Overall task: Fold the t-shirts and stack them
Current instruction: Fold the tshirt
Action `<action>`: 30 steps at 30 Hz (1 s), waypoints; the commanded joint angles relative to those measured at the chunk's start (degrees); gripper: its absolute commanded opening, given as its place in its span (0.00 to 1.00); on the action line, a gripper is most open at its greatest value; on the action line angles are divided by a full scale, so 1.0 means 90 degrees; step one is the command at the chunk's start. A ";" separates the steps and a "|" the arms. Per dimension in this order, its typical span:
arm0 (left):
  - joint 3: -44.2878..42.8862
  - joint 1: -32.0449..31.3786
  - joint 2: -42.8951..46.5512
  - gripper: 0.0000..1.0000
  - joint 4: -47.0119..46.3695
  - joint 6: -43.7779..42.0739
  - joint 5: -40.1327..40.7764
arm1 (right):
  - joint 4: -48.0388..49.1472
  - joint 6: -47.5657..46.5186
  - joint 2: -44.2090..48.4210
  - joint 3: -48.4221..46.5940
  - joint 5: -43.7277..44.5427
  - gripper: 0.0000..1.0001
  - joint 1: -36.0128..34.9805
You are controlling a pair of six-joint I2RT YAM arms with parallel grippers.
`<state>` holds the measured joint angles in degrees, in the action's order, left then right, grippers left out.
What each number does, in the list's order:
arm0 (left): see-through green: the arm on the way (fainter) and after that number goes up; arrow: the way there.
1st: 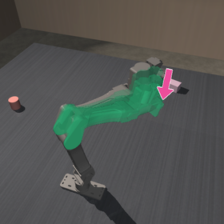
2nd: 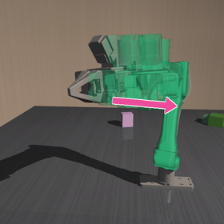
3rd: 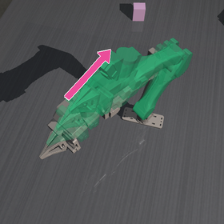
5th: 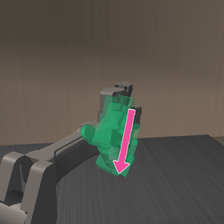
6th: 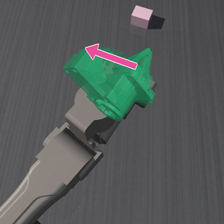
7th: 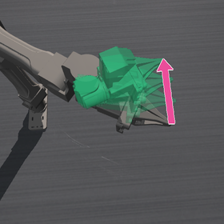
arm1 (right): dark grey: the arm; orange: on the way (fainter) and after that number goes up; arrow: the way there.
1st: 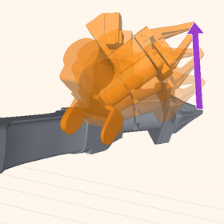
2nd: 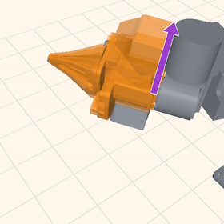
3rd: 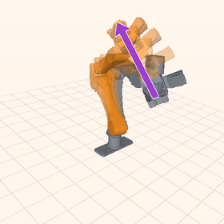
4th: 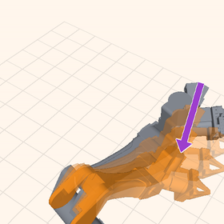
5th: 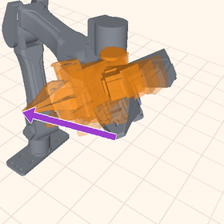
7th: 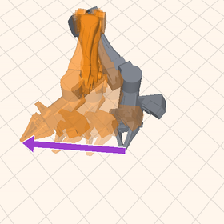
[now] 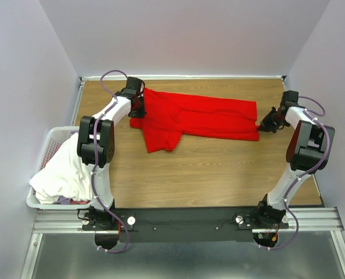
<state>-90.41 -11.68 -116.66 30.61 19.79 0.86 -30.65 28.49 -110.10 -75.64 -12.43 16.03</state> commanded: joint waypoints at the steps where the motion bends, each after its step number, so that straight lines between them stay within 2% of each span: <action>1: -0.0218 0.0077 -0.0221 0.26 -0.0325 0.0057 0.0246 | 0.0154 -0.0040 -0.0130 -0.0033 0.0219 0.02 -0.0062; 2: -0.0266 0.0068 -0.0192 0.36 -0.0412 0.0086 0.0265 | 0.0154 -0.0060 -0.0110 -0.0043 0.0228 0.07 -0.0082; 3: -0.0276 0.0068 -0.0144 0.53 -0.0442 0.0086 0.0294 | 0.0154 -0.0079 -0.0071 -0.0053 0.0228 0.11 -0.0140; 4: -0.0315 0.0068 -0.0066 0.58 -0.0462 0.0096 0.0314 | 0.0154 -0.0128 0.0016 -0.0063 0.0228 0.21 -0.0170; 5: -0.0316 0.0068 0.0003 0.64 -0.0471 0.0106 0.0324 | 0.0154 -0.0148 0.0075 -0.0072 0.0238 0.27 -0.0218; 6: -0.0296 0.0058 0.0081 0.74 -0.0481 0.0106 0.0334 | 0.0154 -0.0167 0.0163 -0.0073 0.0238 0.32 -0.0316; 7: -0.0151 0.0038 0.0314 0.75 -0.0510 0.0106 0.0343 | 0.0154 -0.0226 0.0318 -0.0073 0.0219 0.41 -0.0384; 8: -0.0034 0.0019 0.0461 0.80 -0.0540 0.0125 0.0353 | 0.0154 -0.0236 0.0445 -0.0053 0.0209 0.45 -0.0462; 10: 0.0472 -0.0059 0.0947 0.81 -0.0686 0.0145 0.0334 | 0.0154 -0.0265 0.0786 -0.0014 0.0219 0.56 -0.0725; 13: 0.1311 -0.0128 0.1553 0.81 -0.0774 0.0145 0.0207 | 0.0203 -0.0333 0.1100 0.0054 0.0025 0.64 -0.1194; 15: 0.2004 -0.0215 0.1838 0.81 -0.0813 0.0174 0.0003 | 0.0417 -0.0373 0.1334 0.0220 -0.0423 0.65 -0.1641; 16: 0.2009 -0.0245 0.1965 0.81 -0.0833 0.0193 -0.0066 | 0.0514 -0.0353 0.1384 0.0307 -0.0426 0.65 -0.1770; 18: 0.2854 -0.0381 0.2288 0.81 -0.0939 0.0203 -0.0395 | 0.0924 -0.0198 0.1413 0.0590 -0.1310 0.65 -0.2296; 22: 0.3608 -0.0615 0.2435 0.81 -0.1194 0.0340 -0.0720 | 0.1842 0.0260 0.1229 0.1039 -0.1801 0.65 -0.3242; 26: 0.3922 -0.0820 0.2348 0.80 -0.1506 0.0574 -0.0955 | 0.2759 0.0915 0.0711 0.1168 -0.2231 0.65 -0.3899; 30: 0.3971 -0.0938 0.2201 0.77 -0.1633 0.0681 -0.0906 | 0.3307 0.1306 0.0223 0.1158 -0.2262 0.65 -0.4407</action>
<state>-55.20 -19.49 -95.33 19.16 23.86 -5.17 -9.06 35.22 -105.34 -65.89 -29.56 -21.54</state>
